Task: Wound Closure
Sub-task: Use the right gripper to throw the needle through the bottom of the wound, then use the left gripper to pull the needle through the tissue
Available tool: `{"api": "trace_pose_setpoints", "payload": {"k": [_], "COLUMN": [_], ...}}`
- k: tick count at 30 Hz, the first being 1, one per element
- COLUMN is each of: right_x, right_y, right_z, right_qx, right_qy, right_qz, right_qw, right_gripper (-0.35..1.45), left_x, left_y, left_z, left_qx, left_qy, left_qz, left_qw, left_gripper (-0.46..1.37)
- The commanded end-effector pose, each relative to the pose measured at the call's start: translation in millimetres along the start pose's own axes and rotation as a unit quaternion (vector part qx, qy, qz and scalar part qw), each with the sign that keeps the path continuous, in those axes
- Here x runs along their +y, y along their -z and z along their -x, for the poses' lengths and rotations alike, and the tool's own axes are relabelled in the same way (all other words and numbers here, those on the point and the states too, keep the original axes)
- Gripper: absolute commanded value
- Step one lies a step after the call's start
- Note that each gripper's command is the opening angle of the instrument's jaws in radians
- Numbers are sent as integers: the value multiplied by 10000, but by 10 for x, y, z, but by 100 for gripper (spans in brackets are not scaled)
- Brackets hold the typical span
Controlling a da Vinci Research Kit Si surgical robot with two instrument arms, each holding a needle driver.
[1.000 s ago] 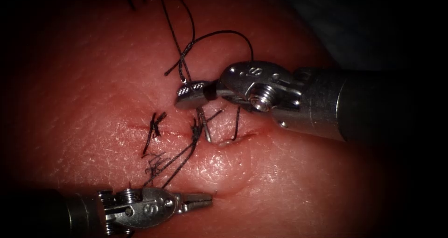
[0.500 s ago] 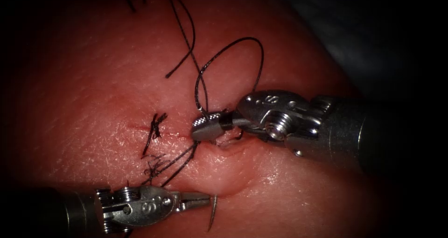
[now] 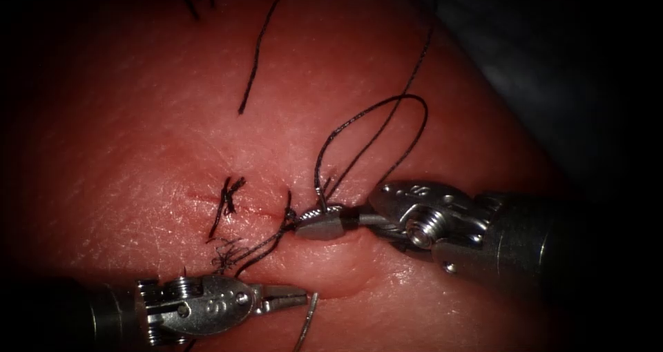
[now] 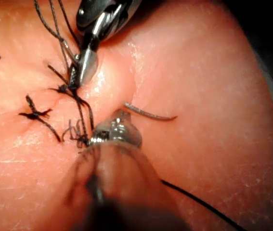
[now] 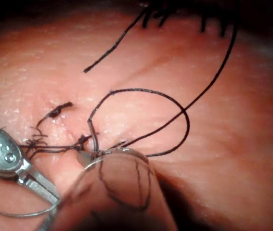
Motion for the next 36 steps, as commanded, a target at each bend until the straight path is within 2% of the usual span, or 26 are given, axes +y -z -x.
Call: {"api": "trace_pose_setpoints", "payload": {"k": [1, 2, 3, 4, 5, 6, 8, 10, 11, 14, 19, 22, 26, 30, 36], "right_x": [0, 4, 7, 7, 12, 13, 17, 23, 26, 35, 46, 47, 44, 34, 19], "right_y": [2, 7, 11, 12, 19, 21, 29, 39, 42, 52, 64, 69, 72, 77, 88], "right_z": [1, -4, -9, -10, -18, -20, -27, -36, -39, -48, -58, -55, -47, -28, 0], "right_qx": [53, 247, 448, 506, 812, 907, 1141, 1242, 1262, 1312, 1339, 1342, 1276, 1232, 1194], "right_qy": [304, 704, 893, 963, 1211, 1264, 1317, 1458, 1445, 1490, 1477, 1483, 1501, 1536, 1617], "right_qz": [61, 81, 91, 91, 111, 125, 170, 336, 396, 604, 721, 714, 689, 630, 677], "right_qw": [9995, 9972, 9950, 9940, 9893, 9877, 9846, 9809, 9806, 9782, 9773, 9772, 9780, 9784, 9773], "right_gripper": [-35, -24, 44, 61, 107, 112, 115, 116, 116, 114, 114, 112, 107, 104, 107], "left_x": [0, 0, 0, 0, -1, -1, -2, -3, -3, -3, -4, -6, -7, -4, 0], "left_y": [1, 2, 4, 6, 10, 11, 12, 12, 12, 12, 13, 14, 16, 16, 6], "left_z": [0, 0, 0, -1, 0, 0, -1, -1, -1, -2, -4, -9, -16, -32, -48], "left_qx": [59, 173, 317, 377, 532, 576, 608, 641, 653, 657, 749, 782, 781, 925, 1191], "left_qy": [13, -28, -124, -116, -182, -294, -494, -495, -557, -767, -1196, -1396, -1517, -1693, -1834], "left_qz": [23, 0, -34, -29, -61, -76, -90, -39, -14, 4, 169, 213, 233, 326, 541], "left_qw": [10000, 9998, 9994, 9992, 9984, 9979, 9969, 9967, 9963, 9949, 9899, 9869, 9851, 9807, 9743], "left_gripper": [-35, -35, -35, -35, -35, -35, -35, -35, -9, 35, 57, 70, 77, 65, 69]}}
